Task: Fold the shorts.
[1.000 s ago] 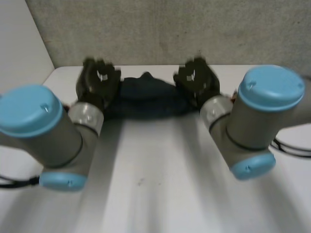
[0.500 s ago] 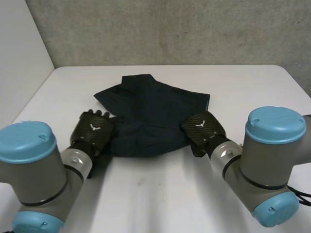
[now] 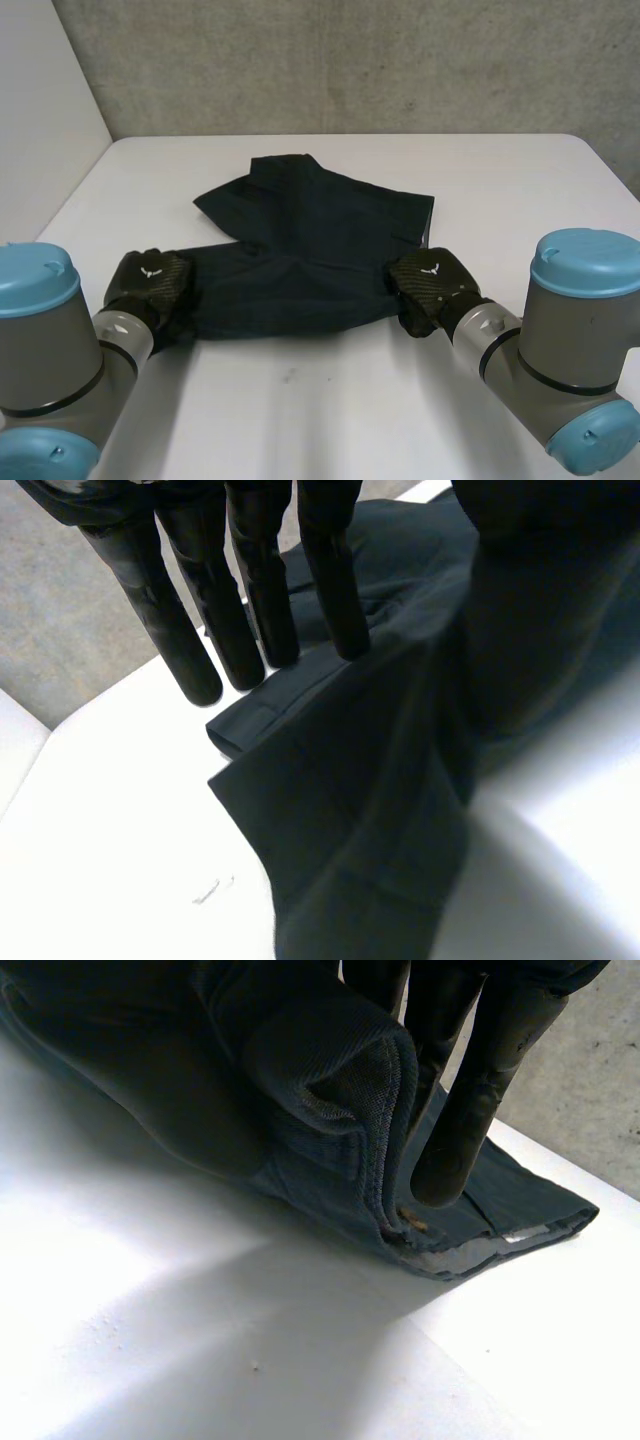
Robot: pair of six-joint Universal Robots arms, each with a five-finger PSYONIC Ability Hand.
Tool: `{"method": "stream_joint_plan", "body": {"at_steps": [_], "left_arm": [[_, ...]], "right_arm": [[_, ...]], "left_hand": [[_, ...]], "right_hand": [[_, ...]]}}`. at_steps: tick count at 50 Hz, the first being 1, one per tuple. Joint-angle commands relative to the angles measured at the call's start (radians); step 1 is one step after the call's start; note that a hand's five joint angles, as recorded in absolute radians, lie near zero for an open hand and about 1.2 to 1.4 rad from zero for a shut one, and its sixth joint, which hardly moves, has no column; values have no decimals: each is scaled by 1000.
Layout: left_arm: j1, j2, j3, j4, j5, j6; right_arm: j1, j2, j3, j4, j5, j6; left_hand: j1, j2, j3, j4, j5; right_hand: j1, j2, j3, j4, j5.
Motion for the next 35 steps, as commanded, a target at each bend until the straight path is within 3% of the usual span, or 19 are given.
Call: {"method": "stream_joint_plan", "body": {"at_steps": [1,8,18,21,26,35], "left_arm": [[-9,46,-52,-52,13,122],[-12,92,-66,-183,6,277],[-20,354,-52,-396,16,296],[-35,369,-57,-425,22,296],[-55,281,-61,-431,32,306],[-52,-22,107,-382,18,385]], "right_arm": [[0,-1,-15,7,5,-11],[0,-55,-61,103,-1,-68],[-34,-153,-168,502,11,-319],[-38,-166,-170,594,11,-370],[-40,-161,-159,706,2,-404],[-43,-14,-207,660,11,-415]], "left_hand": [[787,799,799,807,812],[796,809,809,816,822],[796,809,809,816,822],[796,809,809,816,822],[796,809,809,816,822],[796,809,809,816,822]], "right_hand": [[426,226,220,205,230],[426,226,220,205,230],[426,226,220,205,230],[426,226,220,205,230],[426,226,220,205,230],[426,226,220,205,230]]}}
